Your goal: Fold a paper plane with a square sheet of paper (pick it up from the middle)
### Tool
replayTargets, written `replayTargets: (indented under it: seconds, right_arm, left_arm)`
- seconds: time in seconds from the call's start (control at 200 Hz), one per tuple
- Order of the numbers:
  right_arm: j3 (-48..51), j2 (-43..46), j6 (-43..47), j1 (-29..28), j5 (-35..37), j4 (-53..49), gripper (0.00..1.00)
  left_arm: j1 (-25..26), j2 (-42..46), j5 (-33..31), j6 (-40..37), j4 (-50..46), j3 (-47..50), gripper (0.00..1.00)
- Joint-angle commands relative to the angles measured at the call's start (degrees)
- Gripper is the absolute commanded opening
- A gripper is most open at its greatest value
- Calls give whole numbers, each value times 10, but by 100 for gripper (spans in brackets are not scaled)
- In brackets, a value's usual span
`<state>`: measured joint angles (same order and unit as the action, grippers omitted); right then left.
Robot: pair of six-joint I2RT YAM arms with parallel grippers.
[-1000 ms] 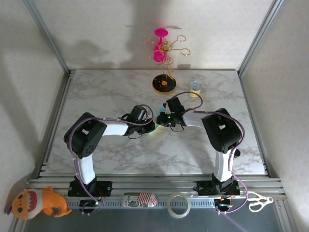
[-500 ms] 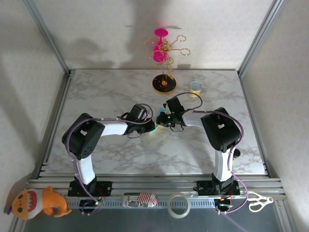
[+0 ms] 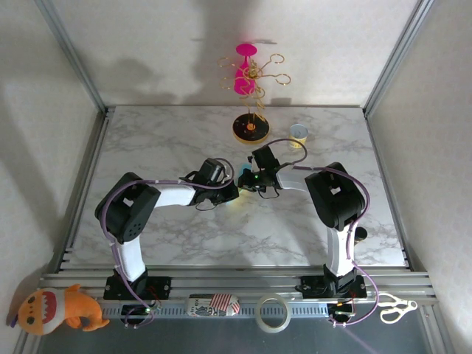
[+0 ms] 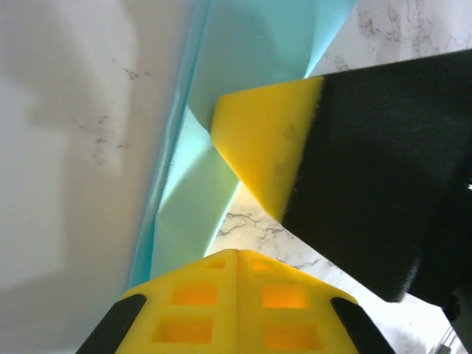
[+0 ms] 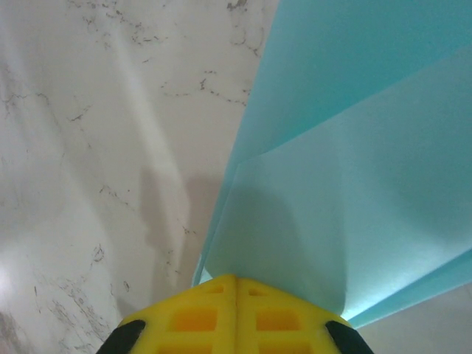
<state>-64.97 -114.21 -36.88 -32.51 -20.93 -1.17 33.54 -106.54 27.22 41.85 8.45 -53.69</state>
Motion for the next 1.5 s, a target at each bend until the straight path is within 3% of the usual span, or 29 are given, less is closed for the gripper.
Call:
replayTargets:
  seconds: [0.0,0.481,0.841,1.147,1.492]
  right_arm:
    - [16,-51,6,2,51,-84,6]
    - [12,-57,12,2,55,-96,6]
    - [8,-59,17,2,58,-105,6]
    - [3,-54,22,2,49,-106,7]
    - [0,-58,26,1,46,-111,7]
  left_arm:
    - [-7,-7,-22,-6,-17,-7,3]
    - [-13,-23,-22,-3,-4,29,3]
    - [-14,18,-11,-16,-55,54,2]
    - [-14,55,-14,-19,-64,15,4]
    - [-13,-14,-4,-42,-66,-35,3]
